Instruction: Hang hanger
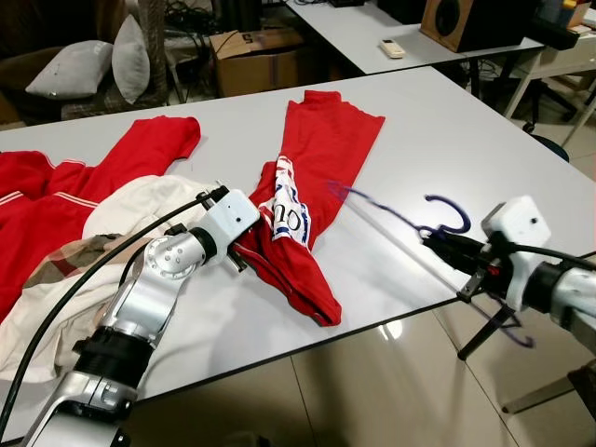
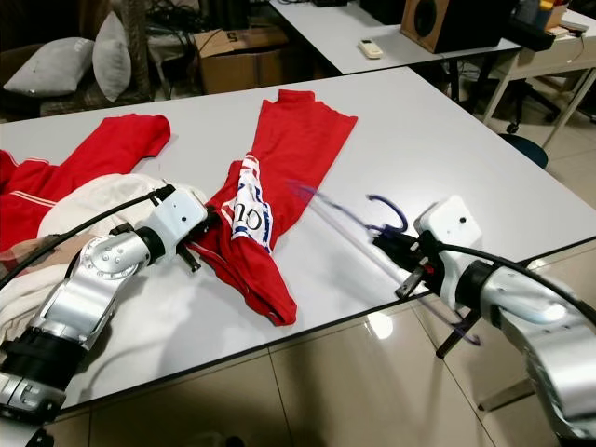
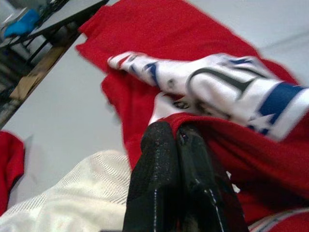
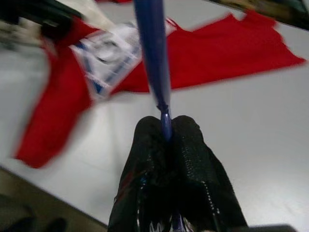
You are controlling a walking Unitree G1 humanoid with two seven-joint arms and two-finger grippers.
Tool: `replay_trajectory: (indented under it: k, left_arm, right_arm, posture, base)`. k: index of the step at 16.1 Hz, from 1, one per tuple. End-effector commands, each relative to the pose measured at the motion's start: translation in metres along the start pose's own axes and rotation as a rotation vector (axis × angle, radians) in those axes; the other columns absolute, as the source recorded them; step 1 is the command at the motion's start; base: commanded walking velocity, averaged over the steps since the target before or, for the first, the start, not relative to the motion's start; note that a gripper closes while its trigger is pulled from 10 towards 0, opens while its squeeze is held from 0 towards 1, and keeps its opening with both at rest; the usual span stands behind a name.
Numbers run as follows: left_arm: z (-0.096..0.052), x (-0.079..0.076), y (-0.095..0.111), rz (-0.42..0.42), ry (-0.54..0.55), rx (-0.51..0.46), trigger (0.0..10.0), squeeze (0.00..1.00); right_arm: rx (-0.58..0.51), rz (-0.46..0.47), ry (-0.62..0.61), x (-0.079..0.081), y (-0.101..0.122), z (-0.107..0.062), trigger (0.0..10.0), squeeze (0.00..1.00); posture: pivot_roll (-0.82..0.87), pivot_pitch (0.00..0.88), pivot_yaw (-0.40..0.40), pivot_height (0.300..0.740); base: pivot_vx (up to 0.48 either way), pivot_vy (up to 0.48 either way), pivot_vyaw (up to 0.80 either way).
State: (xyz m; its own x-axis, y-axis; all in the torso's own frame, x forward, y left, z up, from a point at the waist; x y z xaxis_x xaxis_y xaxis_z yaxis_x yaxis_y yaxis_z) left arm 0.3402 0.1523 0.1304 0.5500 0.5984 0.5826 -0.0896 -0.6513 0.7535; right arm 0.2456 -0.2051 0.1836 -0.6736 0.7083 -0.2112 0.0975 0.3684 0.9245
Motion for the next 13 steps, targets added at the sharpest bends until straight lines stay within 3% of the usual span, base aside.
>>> replay_trajectory:
  k: [1,4,6,7,9,13]
  left_arm:
    - [0.002,0.008,0.001,-0.025,0.036,0.012,0.0,0.0]
    - [0.013,0.02,0.016,-0.182,0.09,-0.043,0.0,0.0]
    - [0.014,0.024,0.02,-0.184,0.104,-0.047,0.0,0.0]
    - [0.012,0.029,0.015,-0.171,0.117,-0.027,0.0,0.0]
    - [0.01,0.033,0.009,-0.167,0.125,-0.012,0.0,0.0]
    - [0.013,0.036,0.016,-0.145,0.106,-0.042,0.0,0.0]
  right_arm:
    - [-0.046,0.027,0.033,0.003,0.007,-0.007,10.0,0.0]
    - [-0.219,0.174,0.0,0.006,0.026,-0.003,10.0,0.0]
    - [-0.227,0.27,0.035,0.017,0.022,0.004,10.0,0.0]
    - [-0.123,0.239,0.13,0.033,0.006,0.005,10.0,0.0]
    - [-0.011,0.176,0.205,0.038,-0.009,-0.007,10.0,0.0]
    - [0.011,0.136,0.277,0.031,-0.001,-0.028,10.0,0.0]
  posture:
    - [-0.07,0.0,0.049,0.74]
    - [-0.08,0.0,0.053,0.74]
    - [-0.07,0.0,0.051,0.74]
    - [-0.07,0.0,0.051,0.74]
    - [-0.06,0.0,0.048,0.74]
    - [-0.06,0.0,0.039,0.74]
  base:
    - [0.0,0.0,0.0]
    - [0.0,0.0,0.0]
    - [0.0,0.0,0.0]
    - [0.0,0.0,0.0]
    - [0.0,0.0,0.0]
    - [0.0,0.0,0.0]
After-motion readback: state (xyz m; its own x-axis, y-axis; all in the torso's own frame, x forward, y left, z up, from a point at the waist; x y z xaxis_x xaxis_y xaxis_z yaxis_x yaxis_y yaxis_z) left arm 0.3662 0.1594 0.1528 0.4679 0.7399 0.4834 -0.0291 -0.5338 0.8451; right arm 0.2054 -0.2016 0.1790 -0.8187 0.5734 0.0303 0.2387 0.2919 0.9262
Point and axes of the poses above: a point about 5 cm out from each wrist's last joint towards the gripper, its own z axis pointing out of the wrist towards the gripper, its own y axis along the axis of the wrist's last joint, x = y × z, the point moved 1 cm from there along z, pointing out of the wrist towards the gripper, and after that the axes turned 5 degrees about z, right-handed, at the moved point
